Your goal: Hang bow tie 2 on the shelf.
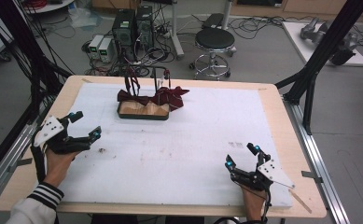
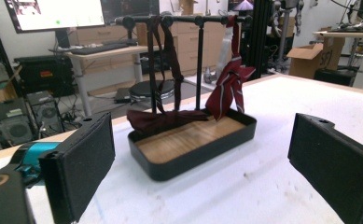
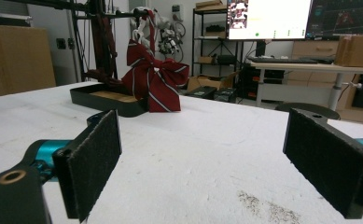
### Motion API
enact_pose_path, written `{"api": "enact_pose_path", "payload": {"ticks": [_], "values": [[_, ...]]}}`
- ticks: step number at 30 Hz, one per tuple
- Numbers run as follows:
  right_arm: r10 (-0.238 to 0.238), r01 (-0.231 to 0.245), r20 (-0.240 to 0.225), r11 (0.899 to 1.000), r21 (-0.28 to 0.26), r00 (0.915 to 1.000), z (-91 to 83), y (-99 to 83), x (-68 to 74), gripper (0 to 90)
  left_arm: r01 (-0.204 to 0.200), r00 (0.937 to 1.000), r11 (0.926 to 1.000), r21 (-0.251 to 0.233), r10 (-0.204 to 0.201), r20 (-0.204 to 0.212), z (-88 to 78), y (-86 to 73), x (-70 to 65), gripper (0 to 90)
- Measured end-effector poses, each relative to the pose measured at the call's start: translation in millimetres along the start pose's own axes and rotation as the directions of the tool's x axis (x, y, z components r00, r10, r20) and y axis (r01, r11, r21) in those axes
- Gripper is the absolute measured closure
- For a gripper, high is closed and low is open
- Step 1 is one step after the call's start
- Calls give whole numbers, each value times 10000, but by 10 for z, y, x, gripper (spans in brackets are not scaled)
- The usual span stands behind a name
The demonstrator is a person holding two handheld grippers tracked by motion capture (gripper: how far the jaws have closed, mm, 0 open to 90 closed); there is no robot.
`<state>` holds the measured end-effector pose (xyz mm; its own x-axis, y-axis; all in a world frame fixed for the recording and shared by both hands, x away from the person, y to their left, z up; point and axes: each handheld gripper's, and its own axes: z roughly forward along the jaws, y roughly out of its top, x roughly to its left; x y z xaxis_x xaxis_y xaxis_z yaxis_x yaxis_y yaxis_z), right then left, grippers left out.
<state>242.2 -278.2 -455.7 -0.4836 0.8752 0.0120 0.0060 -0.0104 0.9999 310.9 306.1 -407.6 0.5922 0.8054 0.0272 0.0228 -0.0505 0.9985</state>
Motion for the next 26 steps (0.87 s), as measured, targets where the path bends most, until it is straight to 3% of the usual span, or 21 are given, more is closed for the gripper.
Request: {"api": "enact_pose_path", "payload": {"ticks": [7,12,16,21,23,26], "values": [[-27,27,80,10000,20,10000,2,1,-1,106,72,9999,9996,-286,-69,130,-185,-190,-132,76],[-23,23,158,10000,-1,9999,1,0,2,105,-191,9994,9986,-490,206,294,-212,-254,-229,77],[-43,43,172,10000,1,9998,0,0,3,106,-3,9996,9972,-747,23,268,-241,-341,-243,81],[-143,143,173,9999,-11,9997,2,0,4,106,232,9996,9972,-705,-221,163,-261,-477,-223,82],[-74,74,187,10000,3,9998,2,0,7,106,549,9985,9937,-978,-539,127,-283,-473,-200,82],[-151,151,186,9999,4,9997,4,0,5,105,638,9980,9940,-894,-633,84,-290,-485,-181,82]]}}
